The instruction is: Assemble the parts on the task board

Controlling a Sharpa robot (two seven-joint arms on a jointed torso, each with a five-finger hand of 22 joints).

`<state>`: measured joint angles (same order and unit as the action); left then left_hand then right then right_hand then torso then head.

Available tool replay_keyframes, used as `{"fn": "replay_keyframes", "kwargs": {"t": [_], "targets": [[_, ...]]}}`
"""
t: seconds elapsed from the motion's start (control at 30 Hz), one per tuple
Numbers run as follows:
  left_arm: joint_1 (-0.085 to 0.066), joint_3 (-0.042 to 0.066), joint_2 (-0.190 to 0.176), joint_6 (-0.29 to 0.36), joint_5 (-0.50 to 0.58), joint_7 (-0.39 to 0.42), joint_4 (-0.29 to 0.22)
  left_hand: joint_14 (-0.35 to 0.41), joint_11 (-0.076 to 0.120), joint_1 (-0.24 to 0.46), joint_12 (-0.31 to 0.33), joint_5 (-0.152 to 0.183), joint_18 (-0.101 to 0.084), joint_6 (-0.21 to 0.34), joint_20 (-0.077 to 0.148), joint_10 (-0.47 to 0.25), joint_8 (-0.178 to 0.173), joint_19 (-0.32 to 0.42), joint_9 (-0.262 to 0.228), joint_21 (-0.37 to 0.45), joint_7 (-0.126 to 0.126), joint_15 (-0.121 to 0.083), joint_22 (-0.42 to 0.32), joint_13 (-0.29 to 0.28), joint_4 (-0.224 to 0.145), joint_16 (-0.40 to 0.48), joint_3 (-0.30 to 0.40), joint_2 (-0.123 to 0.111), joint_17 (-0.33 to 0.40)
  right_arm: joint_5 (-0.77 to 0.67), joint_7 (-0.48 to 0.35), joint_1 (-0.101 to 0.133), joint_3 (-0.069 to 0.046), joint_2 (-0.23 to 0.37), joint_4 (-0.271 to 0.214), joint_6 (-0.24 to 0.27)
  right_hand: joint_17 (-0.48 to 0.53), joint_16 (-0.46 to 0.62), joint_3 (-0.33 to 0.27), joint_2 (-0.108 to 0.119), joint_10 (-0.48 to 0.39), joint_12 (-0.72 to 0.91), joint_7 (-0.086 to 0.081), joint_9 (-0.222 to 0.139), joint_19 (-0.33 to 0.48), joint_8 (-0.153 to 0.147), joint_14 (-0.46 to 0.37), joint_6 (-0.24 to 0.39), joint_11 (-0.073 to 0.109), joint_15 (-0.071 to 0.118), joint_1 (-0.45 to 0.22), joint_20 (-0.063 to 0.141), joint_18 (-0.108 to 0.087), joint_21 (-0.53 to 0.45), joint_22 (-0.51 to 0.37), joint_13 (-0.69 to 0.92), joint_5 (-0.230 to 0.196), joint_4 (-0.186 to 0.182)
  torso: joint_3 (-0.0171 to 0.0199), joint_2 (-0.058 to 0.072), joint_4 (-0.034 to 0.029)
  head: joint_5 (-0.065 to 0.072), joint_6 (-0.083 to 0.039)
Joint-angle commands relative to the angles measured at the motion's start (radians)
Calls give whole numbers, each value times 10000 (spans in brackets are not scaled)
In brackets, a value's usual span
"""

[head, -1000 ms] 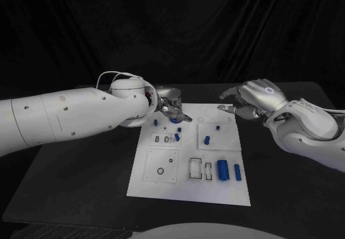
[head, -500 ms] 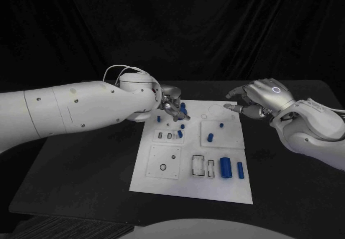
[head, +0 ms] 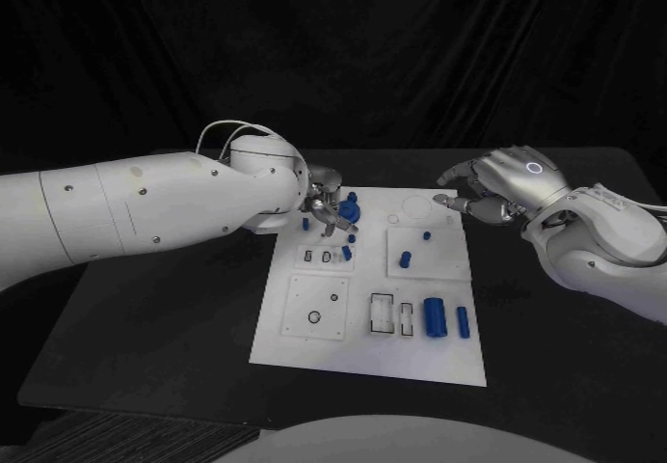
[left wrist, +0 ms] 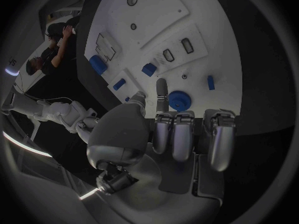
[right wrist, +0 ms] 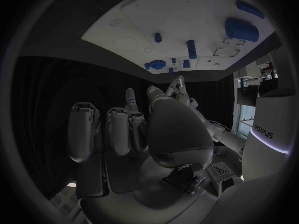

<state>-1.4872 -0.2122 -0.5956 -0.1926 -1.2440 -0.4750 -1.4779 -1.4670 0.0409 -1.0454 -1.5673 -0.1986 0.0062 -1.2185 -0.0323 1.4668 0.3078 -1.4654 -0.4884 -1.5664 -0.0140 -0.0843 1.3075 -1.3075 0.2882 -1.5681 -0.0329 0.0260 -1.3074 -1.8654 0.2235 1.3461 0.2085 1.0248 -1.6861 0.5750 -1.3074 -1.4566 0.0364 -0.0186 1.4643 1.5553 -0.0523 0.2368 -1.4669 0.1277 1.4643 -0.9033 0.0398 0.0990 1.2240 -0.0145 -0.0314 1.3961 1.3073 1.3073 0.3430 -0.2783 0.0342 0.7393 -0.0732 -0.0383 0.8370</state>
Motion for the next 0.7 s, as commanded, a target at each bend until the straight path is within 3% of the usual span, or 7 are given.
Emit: {"fn": "replay_keyframes", "kwargs": {"t": [0.03, 0.17, 0.7], "targets": [[59, 7, 15, -380, -27, -269, -65, -1038, 77, 86, -35, 24, -62, 110, 81, 1039, -85, -1054, -8, -44, 5, -62, 2633, -2633, -24, -27, -33, -11, -2634, -73, 284, -34, -7, 1, -5, -7, -752, -28, 76, 17, 916, -60, -27, -19, -398, -59, 723, -75, -6, 0, 136, 10, -83, -10, 2112, 2389, 157, 2, -19, 13, 28, -19, 17], [145, 6, 7, -480, -27, -306, -102, -1038, 76, 72, -35, 21, -62, 123, 80, 1039, -105, -1054, -9, -44, 1, -60, 2633, -2633, -36, -27, -25, -6, -2634, -73, 320, -44, -7, 13, -6, 23, -750, -29, 102, 14, 909, -70, -28, -34, -398, -70, 723, -89, -5, -1, 175, 11, -84, -11, 2111, 2377, 303, 3, 9, -4, 15, 11, 61], [408, 6, 159, -502, -27, -234, 57, -1038, 70, 43, -35, 38, -57, 46, 75, 1039, -97, -1038, -63, -32, 23, -52, 2619, -2633, -57, -27, -1, 26, -2634, -73, 374, -57, -7, 19, -22, 11, -747, -29, 147, -3, 896, -90, -28, -51, -394, -86, 723, -93, -4, 1, 236, 12, -86, -23, 2108, 2355, 437, 16, -5, 3, 14, 9, 150]]}}
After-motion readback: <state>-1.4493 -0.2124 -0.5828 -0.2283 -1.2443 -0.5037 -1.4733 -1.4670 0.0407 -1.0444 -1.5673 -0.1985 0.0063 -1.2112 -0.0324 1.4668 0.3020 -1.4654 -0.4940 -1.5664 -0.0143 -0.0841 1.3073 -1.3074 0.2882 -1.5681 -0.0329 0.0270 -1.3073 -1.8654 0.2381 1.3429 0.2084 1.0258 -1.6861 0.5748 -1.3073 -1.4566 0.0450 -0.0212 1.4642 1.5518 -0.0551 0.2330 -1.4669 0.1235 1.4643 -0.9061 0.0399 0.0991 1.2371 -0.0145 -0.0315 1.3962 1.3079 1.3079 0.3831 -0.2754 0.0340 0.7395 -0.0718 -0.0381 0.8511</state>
